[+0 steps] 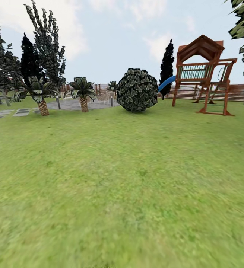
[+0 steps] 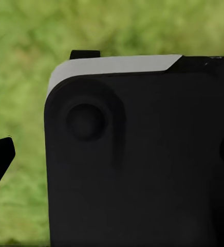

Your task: Take the three Easter eggs out of the wicker basket on the lawn in the garden, then place them on the lawn next to a single tree (choose any tree) so that all three eggs are next to the same tree and none are left in the basket.

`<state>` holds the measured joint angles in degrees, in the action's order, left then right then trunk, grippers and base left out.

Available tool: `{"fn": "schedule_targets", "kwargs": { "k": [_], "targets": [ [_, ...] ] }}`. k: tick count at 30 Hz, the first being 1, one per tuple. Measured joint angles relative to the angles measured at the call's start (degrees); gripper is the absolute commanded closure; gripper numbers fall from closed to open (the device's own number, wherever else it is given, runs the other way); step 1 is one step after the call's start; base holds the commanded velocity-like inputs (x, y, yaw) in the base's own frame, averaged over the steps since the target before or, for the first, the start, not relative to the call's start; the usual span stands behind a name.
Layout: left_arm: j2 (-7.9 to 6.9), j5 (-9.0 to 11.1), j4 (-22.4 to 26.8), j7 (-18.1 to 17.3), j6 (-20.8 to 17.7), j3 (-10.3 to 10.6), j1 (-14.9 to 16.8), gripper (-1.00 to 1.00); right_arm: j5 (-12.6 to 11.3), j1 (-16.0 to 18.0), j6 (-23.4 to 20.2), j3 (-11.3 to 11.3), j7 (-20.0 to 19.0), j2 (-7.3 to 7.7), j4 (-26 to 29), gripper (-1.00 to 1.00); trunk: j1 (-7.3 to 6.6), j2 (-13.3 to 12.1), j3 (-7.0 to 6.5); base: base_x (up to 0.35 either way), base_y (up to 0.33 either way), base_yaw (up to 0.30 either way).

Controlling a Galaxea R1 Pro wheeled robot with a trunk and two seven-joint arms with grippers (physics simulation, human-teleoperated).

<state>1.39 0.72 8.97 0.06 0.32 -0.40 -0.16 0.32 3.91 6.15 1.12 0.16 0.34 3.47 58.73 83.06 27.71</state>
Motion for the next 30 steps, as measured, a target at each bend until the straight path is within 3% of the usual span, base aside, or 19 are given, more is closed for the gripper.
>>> {"fn": "schedule_targets", "kwargs": {
  "k": [30],
  "targets": [
    [0.09, 0.0, -0.04, 0.07, 0.0, 0.0, 0.0, -1.0, 0.0, -0.01, 0.02, 0.0, 0.08, -0.09, -0.09, -1.0, 0.0, 0.0, 0.92, 0.0, 0.0, 0.29]
  ]
}}
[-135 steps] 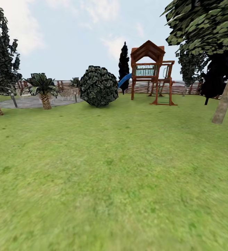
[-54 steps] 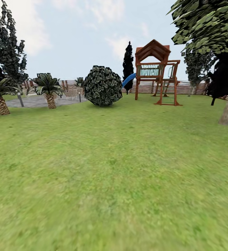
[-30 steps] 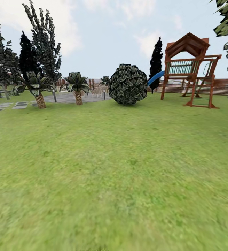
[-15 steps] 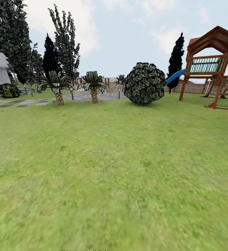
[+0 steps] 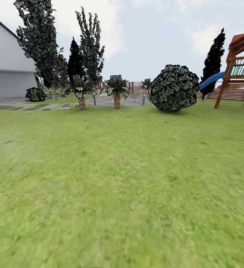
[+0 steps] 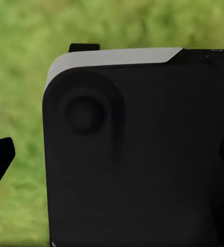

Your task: Take the three Easter eggs out of the wicker basket on the lawn in the garden, then place them on the lawn next to a single tree (choose any tree) so that all three eggs are next to the same tree and none are left in the basket.

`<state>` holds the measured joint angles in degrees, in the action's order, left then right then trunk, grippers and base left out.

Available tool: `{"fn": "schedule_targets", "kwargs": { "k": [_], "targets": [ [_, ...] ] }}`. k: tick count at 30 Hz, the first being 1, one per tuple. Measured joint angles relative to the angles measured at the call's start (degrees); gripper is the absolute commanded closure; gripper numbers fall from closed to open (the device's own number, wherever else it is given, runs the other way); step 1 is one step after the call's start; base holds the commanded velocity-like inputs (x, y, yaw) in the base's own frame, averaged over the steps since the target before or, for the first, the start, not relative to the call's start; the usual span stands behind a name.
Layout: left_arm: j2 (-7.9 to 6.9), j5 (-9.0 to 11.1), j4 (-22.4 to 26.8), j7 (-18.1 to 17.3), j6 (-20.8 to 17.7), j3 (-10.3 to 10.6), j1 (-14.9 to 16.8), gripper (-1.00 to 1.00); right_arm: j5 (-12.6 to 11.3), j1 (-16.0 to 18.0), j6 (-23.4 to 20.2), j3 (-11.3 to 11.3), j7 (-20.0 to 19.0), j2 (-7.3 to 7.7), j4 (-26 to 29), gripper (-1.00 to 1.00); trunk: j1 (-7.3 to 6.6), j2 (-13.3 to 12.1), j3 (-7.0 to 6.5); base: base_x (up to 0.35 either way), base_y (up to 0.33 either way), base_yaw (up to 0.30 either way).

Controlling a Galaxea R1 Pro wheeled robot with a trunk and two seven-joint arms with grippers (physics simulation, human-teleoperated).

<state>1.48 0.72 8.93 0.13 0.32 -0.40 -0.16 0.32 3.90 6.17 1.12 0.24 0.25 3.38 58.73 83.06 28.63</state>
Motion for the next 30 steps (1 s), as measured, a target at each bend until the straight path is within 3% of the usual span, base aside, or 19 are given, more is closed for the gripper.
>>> {"fn": "schedule_targets", "kwargs": {
  "k": [30],
  "targets": [
    [0.36, 0.0, -0.04, 0.01, 0.0, 0.0, 0.0, -1.0, 0.0, 0.02, 0.07, 0.0, 0.0, 0.09, 0.08, -1.0, 0.0, 0.0, 0.92, 0.0, 0.0, 0.29]
  ]
}}
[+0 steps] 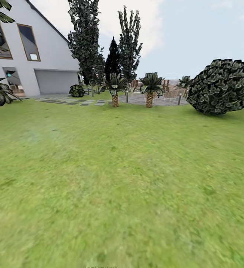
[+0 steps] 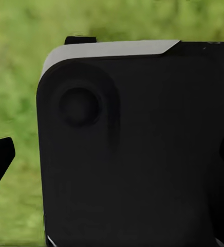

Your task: Take the three Easter eggs out of the wicker basket on the lawn in the garden, then place them on the lawn next to a single tree (choose any tree) so that all three eggs are next to the same tree and none are left in the basket.

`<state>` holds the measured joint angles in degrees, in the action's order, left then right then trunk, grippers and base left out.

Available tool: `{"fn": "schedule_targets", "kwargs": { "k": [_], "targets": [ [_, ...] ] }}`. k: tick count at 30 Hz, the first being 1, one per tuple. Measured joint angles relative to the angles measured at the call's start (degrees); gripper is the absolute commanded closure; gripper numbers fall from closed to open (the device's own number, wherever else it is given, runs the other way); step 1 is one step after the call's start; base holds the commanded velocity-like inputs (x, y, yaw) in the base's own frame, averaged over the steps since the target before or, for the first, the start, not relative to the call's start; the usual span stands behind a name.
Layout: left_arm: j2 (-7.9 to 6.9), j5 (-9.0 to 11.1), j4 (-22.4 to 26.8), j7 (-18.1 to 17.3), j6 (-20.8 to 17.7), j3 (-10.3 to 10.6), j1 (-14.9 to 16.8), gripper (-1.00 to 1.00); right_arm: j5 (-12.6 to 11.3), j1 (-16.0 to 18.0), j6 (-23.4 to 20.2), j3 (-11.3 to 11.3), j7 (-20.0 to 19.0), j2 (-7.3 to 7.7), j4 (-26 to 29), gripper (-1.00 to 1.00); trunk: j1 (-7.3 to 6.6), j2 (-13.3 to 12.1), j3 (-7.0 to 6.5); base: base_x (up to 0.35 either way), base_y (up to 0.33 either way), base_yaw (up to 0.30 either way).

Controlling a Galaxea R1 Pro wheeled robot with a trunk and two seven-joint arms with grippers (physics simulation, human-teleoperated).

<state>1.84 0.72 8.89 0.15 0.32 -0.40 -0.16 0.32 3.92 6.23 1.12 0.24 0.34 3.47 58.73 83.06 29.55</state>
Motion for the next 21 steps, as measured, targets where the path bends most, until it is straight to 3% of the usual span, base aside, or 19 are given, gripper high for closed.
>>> {"fn": "schedule_targets", "kwargs": {
  "k": [21],
  "targets": [
    [-0.01, 0.0, 0.0, 0.01, 0.0, 0.0, 0.0, -1.0, 0.0, 0.0, 0.0, 0.0, 0.0, 0.0, 0.09, -1.0, 0.0, 0.0, 0.64, 0.0, 0.0, 0.29]
  ]
}}
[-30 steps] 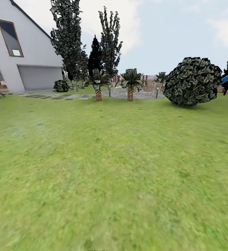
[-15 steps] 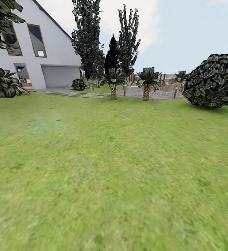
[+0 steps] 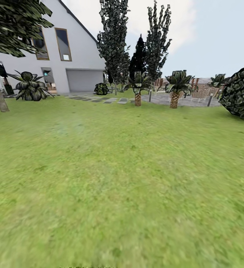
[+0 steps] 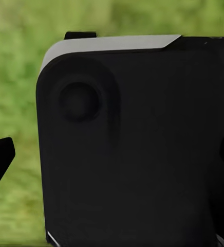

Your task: Take the three Easter eggs out of the wicker basket on the lawn in the garden, then place them on the lawn next to a single tree (choose any tree) so that all three eggs are next to the same tree and none are left in the basket.

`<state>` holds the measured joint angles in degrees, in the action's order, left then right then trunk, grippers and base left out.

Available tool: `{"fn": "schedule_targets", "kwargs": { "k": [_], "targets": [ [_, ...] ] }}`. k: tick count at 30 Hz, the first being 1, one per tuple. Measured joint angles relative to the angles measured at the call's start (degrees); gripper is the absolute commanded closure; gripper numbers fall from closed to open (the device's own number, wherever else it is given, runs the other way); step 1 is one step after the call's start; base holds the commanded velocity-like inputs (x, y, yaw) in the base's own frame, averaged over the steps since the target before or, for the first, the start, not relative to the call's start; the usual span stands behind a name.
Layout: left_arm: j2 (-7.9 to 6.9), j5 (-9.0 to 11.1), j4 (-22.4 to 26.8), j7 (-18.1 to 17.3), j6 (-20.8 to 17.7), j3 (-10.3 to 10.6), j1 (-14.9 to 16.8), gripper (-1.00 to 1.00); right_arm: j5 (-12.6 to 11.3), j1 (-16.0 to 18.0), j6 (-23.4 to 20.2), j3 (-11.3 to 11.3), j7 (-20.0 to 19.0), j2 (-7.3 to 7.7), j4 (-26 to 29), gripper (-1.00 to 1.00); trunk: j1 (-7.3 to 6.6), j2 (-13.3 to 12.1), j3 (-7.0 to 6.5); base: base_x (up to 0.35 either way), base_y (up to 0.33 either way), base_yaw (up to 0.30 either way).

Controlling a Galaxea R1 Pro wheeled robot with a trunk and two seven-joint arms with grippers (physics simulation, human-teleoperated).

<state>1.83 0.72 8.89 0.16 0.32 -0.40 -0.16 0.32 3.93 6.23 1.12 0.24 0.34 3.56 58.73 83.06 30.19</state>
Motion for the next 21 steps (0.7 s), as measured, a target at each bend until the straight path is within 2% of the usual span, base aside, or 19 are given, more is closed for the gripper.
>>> {"fn": "schedule_targets", "kwargs": {
  "k": [21],
  "targets": [
    [0.0, 0.0, 0.0, 0.0, 0.0, 0.0, 0.0, -1.0, 0.0, 0.0, 0.0, 0.07, 0.0, 0.0, -0.17, -1.0, 0.0, 0.0, 0.64, 0.0, 0.0, 0.29]
  ]
}}
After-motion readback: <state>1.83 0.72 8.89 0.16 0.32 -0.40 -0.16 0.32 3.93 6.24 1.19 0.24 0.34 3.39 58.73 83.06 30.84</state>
